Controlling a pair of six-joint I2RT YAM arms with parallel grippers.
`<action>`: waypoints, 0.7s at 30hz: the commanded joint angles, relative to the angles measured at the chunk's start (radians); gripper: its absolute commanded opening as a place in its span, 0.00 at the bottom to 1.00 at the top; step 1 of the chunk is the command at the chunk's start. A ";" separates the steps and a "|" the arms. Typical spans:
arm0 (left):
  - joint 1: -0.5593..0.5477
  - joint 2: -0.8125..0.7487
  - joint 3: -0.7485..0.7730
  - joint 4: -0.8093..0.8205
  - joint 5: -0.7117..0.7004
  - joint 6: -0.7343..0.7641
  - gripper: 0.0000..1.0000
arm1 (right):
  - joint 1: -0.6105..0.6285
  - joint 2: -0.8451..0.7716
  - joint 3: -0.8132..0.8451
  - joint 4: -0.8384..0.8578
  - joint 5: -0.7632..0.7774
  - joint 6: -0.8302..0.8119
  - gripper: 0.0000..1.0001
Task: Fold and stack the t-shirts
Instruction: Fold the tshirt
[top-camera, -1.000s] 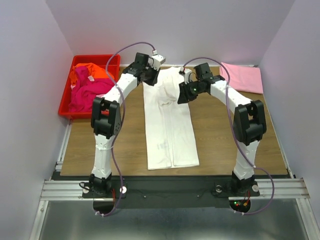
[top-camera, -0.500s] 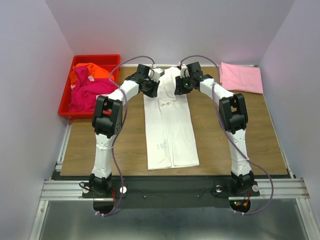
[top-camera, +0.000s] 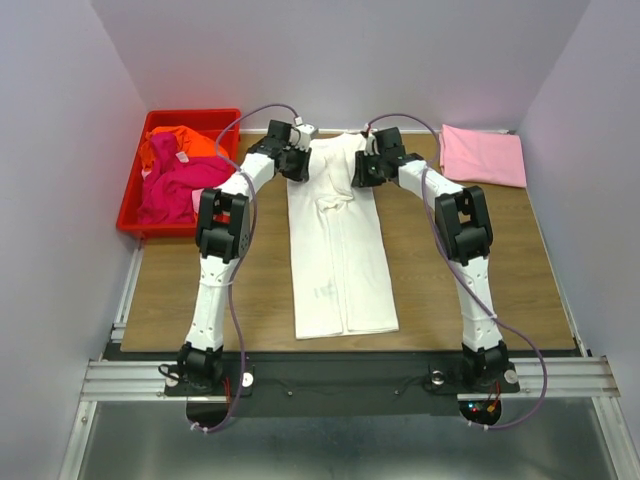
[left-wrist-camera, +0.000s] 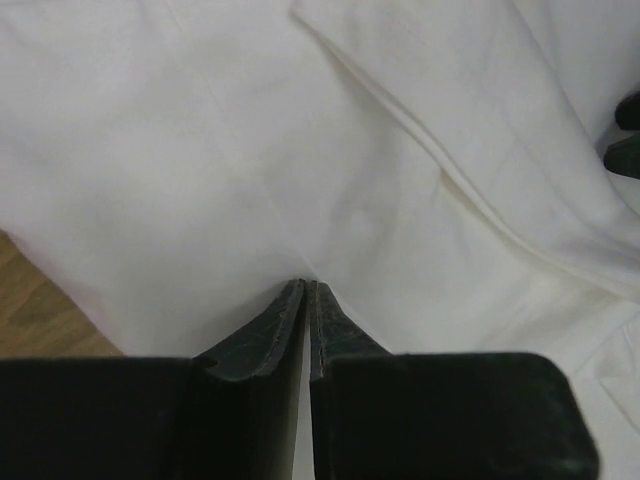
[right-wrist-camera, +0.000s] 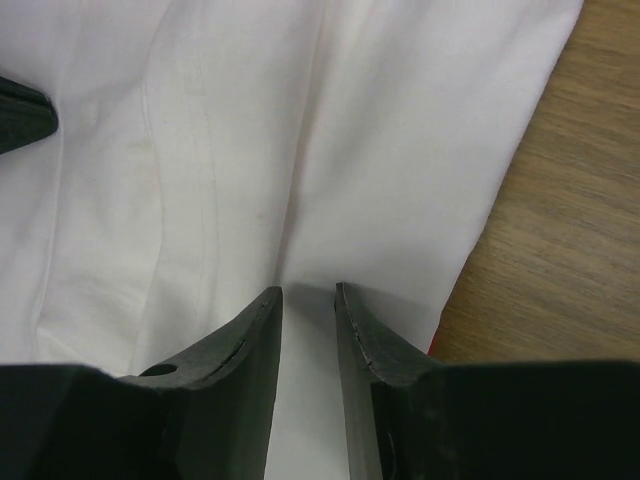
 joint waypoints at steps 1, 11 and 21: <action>0.013 0.027 0.077 -0.023 0.026 -0.020 0.19 | -0.021 0.060 0.054 0.054 0.062 0.022 0.34; 0.027 0.061 0.174 -0.055 0.015 -0.028 0.19 | -0.028 0.089 0.077 0.055 0.068 0.054 0.34; 0.030 -0.166 -0.074 -0.028 0.041 -0.017 0.20 | -0.045 0.031 -0.026 0.054 0.151 0.055 0.34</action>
